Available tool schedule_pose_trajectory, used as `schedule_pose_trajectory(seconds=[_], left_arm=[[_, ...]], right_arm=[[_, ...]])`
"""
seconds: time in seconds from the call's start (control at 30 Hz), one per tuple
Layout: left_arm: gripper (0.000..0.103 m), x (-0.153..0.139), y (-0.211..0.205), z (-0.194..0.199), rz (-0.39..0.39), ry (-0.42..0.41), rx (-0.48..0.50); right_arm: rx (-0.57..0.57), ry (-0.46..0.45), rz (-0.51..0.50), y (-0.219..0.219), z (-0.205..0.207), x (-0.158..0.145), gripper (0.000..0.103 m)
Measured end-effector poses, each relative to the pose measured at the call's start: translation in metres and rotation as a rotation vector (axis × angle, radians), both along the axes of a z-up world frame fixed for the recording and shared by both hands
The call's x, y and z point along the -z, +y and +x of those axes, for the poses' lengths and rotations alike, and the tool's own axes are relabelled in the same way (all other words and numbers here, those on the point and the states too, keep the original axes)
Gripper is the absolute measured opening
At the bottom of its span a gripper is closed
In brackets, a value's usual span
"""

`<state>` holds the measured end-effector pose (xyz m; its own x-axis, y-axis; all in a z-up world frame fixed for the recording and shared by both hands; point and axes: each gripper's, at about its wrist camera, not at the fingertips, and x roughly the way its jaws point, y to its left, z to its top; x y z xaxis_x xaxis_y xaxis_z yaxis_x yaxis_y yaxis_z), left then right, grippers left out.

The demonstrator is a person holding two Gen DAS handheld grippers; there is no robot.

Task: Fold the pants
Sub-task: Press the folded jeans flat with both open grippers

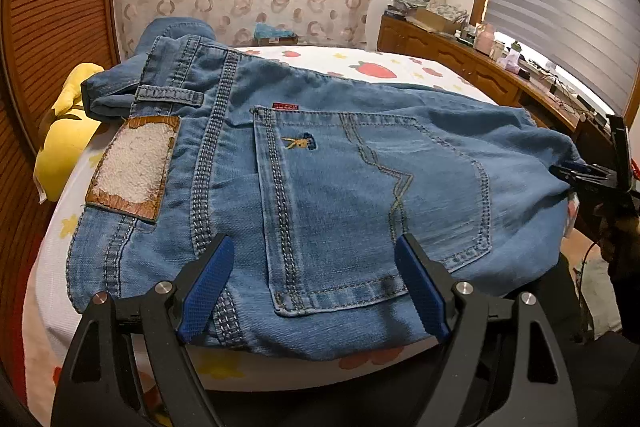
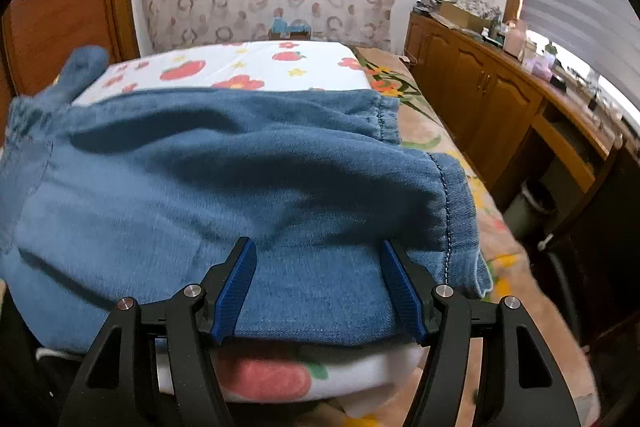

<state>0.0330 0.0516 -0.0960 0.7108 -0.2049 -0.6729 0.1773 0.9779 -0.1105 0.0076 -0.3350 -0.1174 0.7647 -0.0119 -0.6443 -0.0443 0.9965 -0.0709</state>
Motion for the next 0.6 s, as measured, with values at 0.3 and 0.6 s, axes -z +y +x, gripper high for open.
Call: schedule_pose_trajectory(seconds=[0.3,0.6], left_arm=[[0.083,0.001,0.000,0.001,0.006,-0.002,-0.004],[0.083,0.002,-0.002,0.003,0.018,-0.007,-0.009]], right_arm=[[0.039,-0.052,0.056,-0.034,-0.025,-0.023,0.067],[0.119,-0.051,0.104,-0.068,-0.036,-0.019,0.067]])
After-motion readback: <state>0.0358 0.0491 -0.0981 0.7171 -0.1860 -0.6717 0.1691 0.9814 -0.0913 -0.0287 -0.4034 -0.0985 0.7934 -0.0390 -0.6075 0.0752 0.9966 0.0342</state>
